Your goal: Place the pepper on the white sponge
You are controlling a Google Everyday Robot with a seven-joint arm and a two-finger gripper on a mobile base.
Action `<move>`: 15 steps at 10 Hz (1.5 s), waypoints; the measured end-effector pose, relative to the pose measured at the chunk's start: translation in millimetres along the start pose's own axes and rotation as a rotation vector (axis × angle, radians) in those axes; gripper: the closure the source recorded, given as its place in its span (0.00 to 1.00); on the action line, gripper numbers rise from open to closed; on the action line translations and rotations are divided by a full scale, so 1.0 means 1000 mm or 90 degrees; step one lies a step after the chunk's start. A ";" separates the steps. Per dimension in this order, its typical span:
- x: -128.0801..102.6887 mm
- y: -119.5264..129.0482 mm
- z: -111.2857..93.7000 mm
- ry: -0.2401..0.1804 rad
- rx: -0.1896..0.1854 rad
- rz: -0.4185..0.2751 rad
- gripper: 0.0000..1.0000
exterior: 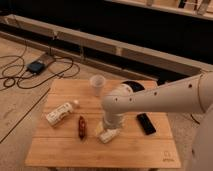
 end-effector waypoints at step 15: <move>-0.089 0.115 0.069 0.018 0.033 -0.132 0.20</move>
